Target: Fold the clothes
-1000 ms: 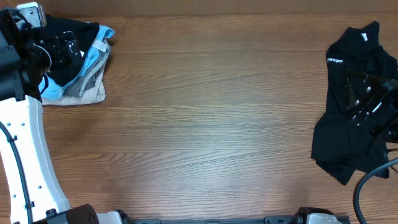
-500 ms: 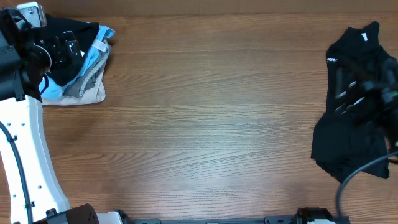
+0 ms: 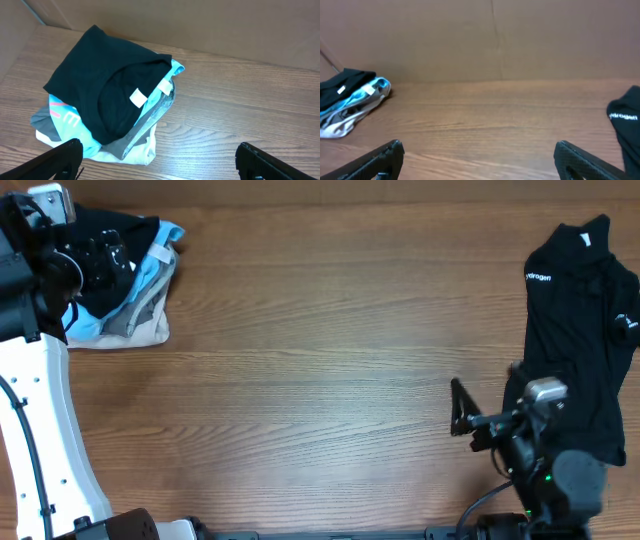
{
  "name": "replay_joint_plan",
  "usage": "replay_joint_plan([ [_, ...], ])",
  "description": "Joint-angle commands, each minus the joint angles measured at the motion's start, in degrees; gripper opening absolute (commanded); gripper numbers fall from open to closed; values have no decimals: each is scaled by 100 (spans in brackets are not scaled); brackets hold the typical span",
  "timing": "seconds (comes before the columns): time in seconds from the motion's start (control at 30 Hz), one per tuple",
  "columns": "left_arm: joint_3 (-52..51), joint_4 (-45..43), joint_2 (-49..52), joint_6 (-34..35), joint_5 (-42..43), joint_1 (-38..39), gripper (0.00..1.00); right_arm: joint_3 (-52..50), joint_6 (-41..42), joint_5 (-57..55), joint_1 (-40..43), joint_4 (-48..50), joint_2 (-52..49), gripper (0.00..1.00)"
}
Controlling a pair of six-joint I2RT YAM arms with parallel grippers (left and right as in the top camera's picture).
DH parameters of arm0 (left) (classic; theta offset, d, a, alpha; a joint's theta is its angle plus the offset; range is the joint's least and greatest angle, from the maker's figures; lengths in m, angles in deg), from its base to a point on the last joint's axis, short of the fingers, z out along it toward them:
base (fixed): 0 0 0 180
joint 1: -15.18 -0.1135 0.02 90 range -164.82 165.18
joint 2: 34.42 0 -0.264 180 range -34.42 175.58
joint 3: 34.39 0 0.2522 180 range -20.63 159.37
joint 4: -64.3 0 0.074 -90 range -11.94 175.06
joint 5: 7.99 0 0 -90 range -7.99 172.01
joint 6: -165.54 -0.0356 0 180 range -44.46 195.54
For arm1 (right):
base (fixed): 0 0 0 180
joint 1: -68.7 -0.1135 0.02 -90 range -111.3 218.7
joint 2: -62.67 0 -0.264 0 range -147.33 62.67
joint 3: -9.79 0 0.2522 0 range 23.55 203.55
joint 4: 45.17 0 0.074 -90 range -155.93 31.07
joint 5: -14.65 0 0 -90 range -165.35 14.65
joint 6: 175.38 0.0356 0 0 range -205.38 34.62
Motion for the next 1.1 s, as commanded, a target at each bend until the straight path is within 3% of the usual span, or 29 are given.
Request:
replay_joint_plan([
  [0.0,33,-24,20,66,48,11,100,-695,-20,70,-42,273,560,100],
  [0.2,33,-24,20,66,48,11,100,-1488,-22,66,-42,525,1307,100],
  [0.57,33,-24,20,66,48,11,100,-1912,-20,48,-35,807,1305,100],
  [0.7,33,-24,20,66,48,11,100,-2267,-22,61,-35,1709,1305,100],
  [1.07,33,-24,20,66,50,11,100,-2264,-22,2,-35,1722,1300,100],
])
